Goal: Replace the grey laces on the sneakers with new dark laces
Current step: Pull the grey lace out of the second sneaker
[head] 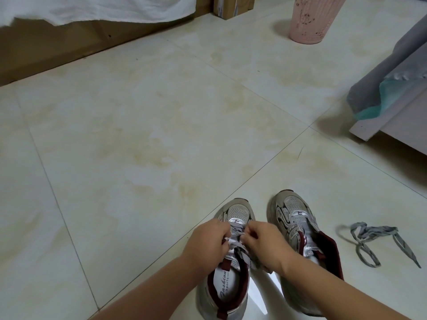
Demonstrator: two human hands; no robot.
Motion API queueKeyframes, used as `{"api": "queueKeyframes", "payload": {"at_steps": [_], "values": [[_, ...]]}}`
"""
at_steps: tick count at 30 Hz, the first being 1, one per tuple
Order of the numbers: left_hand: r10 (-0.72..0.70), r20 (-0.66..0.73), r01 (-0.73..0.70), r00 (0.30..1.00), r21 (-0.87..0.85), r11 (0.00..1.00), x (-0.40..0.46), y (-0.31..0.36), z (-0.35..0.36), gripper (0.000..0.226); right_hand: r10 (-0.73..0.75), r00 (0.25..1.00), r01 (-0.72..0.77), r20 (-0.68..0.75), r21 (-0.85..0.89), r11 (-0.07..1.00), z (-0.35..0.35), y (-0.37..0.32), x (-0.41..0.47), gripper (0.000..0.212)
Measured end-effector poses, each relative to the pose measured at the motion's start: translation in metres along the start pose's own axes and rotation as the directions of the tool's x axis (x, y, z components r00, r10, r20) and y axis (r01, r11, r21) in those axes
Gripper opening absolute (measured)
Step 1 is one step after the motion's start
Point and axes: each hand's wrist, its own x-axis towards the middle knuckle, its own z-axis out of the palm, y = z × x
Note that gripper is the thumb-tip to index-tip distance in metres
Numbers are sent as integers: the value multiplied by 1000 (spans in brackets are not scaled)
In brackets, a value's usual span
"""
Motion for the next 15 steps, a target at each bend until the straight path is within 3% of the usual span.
{"api": "queueKeyframes", "payload": {"at_steps": [1, 3, 4, 6, 8, 10, 12, 14, 15], "values": [[4, 8, -4, 1000, 7, 1000, 0, 0, -1, 13, -91, 996, 89, -6, -181, 980, -4, -4, -1, 16], [13, 9, -13, 1000, 15, 1000, 0, -1, -2, 12, -347, 937, 249, -40, -621, 743, -9, -5, 1, 16], [12, 5, -12, 1000, 14, 1000, 0, -1, -2, 12, -401, 916, 258, -24, -729, 634, -9, -6, 0, 29], [10, -4, -10, 1000, 7, 1000, 0, 0, -2, 11, -394, 917, 211, -60, -765, 608, -7, -8, -1, 38], [1, -10, -1, 1000, 0, 1000, -1, 1, -1, 12, -263, 960, 153, -94, -611, 776, -3, -9, -4, 15], [-18, -22, 18, 1000, -7, 1000, -1, 3, 0, 12, 31, 999, -32, -8, -236, 971, 0, -4, -5, 18], [-35, -27, 35, 999, -3, 999, -2, 4, 0, 13, 121, 992, -125, 48, 97, 987, 0, 1, -1, 25], [-37, -9, 37, 999, 18, 999, -2, 4, -1, 13, 80, 996, -84, 45, 102, 991, -4, 4, 2, 22], [-32, 9, 32, 999, 30, 999, -2, 4, -2, 12, 45, 997, -46, 65, 18, 999, -7, 2, 3, 18]]}}
